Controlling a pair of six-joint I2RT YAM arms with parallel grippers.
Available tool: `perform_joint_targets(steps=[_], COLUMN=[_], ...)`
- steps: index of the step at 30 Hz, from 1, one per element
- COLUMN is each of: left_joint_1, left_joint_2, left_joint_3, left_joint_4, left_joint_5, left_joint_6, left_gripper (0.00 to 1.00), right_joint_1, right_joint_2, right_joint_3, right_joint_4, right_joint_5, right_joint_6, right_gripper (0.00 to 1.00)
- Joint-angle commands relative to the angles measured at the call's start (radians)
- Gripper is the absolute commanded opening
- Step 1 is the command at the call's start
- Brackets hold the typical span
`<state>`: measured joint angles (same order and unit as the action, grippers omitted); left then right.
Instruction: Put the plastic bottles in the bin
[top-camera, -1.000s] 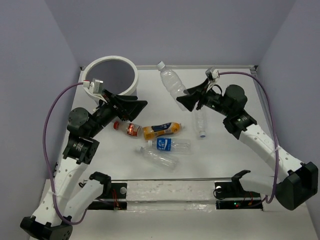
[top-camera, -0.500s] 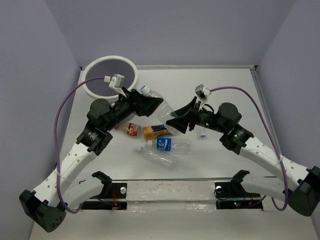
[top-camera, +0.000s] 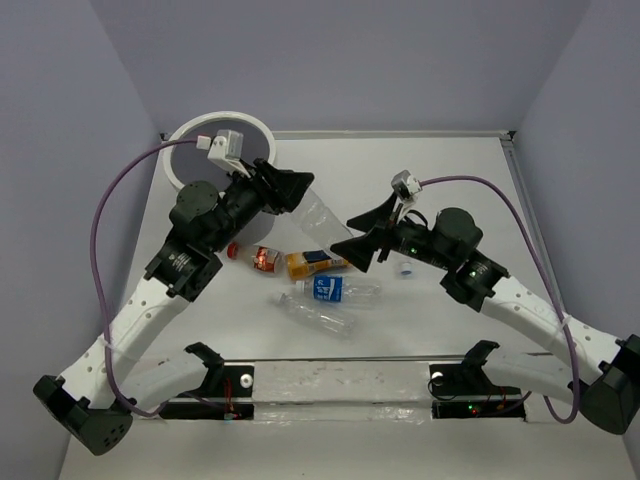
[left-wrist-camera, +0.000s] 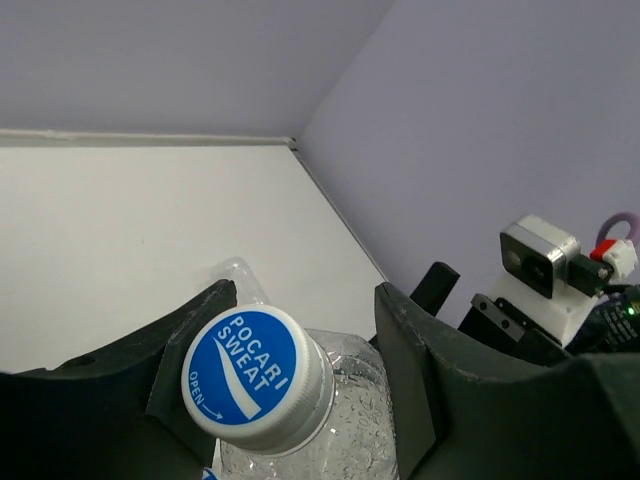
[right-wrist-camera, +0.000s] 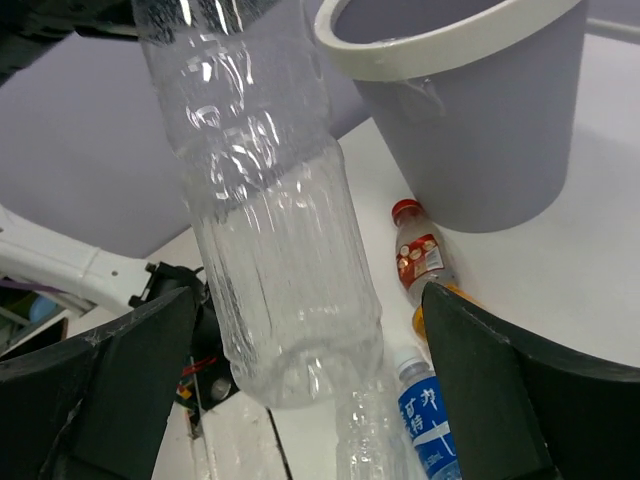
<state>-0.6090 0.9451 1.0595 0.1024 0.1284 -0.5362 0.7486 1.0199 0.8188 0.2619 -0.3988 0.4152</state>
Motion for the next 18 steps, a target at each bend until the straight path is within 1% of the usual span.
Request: perform_joint_targets(steps=[1,2,3,4,5,7,8,9,10,11,12,14,15,17,18], left_joint_1=[0.002,0.003,0.008,0.011,0.014,0.021,0.025,0.028,0.035,0.044,0.054,0.107,0.141,0.231,0.321], left_joint_2=[-0.029,-0.025,-0.017,-0.014,-0.008,-0.002,0.012,0.020,0.030,0.040,0.061,0.108,0.125,0.161,0.190], left_joint_3=[0.196,0.224,0.250,0.273,0.318,0.367,0.381,0.395,0.407,0.422,0.425,0.439,0.450,0.464,0.473], left_joint_4=[-0.070,-0.095,-0.151,-0.173,-0.190,-0.225,-0.234,-0.237,-0.237,-0.231,-0.218,-0.204,-0.210,-0.217,-0.224], left_joint_5=[-0.125,-0.204,-0.243,-0.278,-0.370,-0.475,-0.563,-0.611,-0.648,-0.703,-0.729,-0.785,-0.791,-0.748,-0.683], left_joint_6=[0.108,0.123,0.133,0.172,0.195,0.263,0.284,0.304,0.332,0.347,0.360,0.401,0.397,0.375,0.339], left_gripper=[0.31,0.30,0.29,0.29,0.29,0.29,0.29,0.30,0.30,0.30,0.31,0.32,0.32,0.33,0.33], right_joint_1=[0.009,0.009,0.009,0.009,0.009,0.009,-0.008,-0.024,-0.079,-0.116,-0.155,-0.248,-0.267,-0.291,-0.304], right_joint_2=[-0.070,-0.078,-0.086,-0.090,-0.087,-0.064,-0.013,0.020,0.051,0.081,0.136,0.187,0.233,0.279,0.305], right_joint_3=[0.031,0.034,0.040,0.045,0.049,0.081,0.113,0.114,0.137,0.141,0.144,0.146,0.151,0.164,0.189], right_joint_4=[-0.033,-0.053,-0.076,-0.135,-0.174,-0.316,-0.413,-0.414,-0.479,-0.498,-0.513,-0.512,-0.513,-0.512,-0.513], right_joint_5=[0.080,0.101,0.162,0.205,0.307,0.436,0.557,0.607,0.641,0.649,0.620,0.585,0.586,0.583,0.581], right_joint_6=[-0.055,-0.062,-0.075,-0.101,-0.114,-0.144,-0.151,-0.153,-0.153,-0.154,-0.153,-0.150,-0.156,-0.168,-0.176], right_gripper=[1.00,1.00,1.00,1.00,1.00,1.00,1.00,1.00,1.00,1.00,1.00,1.00,1.00,1.00,1.00])
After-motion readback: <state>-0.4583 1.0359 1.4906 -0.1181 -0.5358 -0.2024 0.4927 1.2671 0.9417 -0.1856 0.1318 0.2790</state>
